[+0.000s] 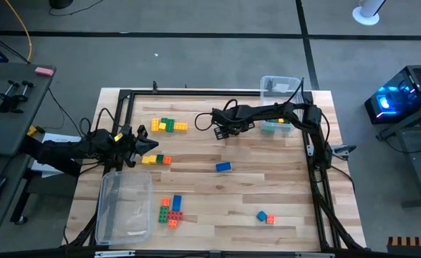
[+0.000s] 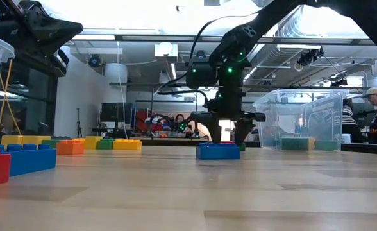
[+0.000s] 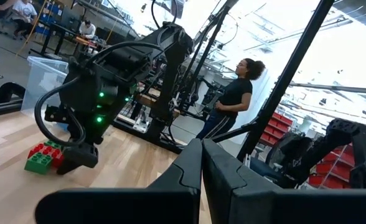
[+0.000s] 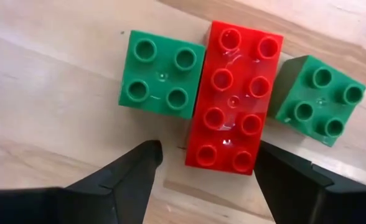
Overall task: Sort blocks by size
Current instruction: Put the top large red game piece into the right transparent bin, then put the right large yellow game piece into the right transparent bin
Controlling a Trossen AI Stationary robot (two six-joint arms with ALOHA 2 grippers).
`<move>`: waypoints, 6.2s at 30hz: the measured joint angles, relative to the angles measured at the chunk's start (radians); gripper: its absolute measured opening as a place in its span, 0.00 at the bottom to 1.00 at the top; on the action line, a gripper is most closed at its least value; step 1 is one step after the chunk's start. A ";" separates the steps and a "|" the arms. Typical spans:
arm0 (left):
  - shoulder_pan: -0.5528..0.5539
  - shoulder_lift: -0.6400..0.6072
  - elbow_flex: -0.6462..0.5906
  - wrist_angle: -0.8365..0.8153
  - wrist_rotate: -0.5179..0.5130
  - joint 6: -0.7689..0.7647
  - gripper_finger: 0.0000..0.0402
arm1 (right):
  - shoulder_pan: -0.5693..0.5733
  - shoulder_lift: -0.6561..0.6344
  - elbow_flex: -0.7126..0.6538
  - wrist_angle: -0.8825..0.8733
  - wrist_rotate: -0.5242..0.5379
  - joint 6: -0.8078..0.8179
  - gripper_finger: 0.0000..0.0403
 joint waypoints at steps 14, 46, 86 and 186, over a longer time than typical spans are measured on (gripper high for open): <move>0.000 0.000 0.000 0.000 0.000 0.000 0.00 | 0.012 -0.013 0.007 -0.026 0.083 -0.084 0.34; 0.000 0.000 0.000 0.000 0.000 0.000 0.00 | -0.291 -0.570 0.024 -0.623 0.322 -0.094 0.48; 0.071 0.340 0.368 -0.017 -0.122 -0.209 0.09 | 0.349 -0.584 0.018 0.292 0.019 -0.082 0.79; 0.276 2.221 1.741 0.303 0.167 0.317 0.12 | -0.167 -1.004 0.018 0.158 -0.199 -0.561 0.79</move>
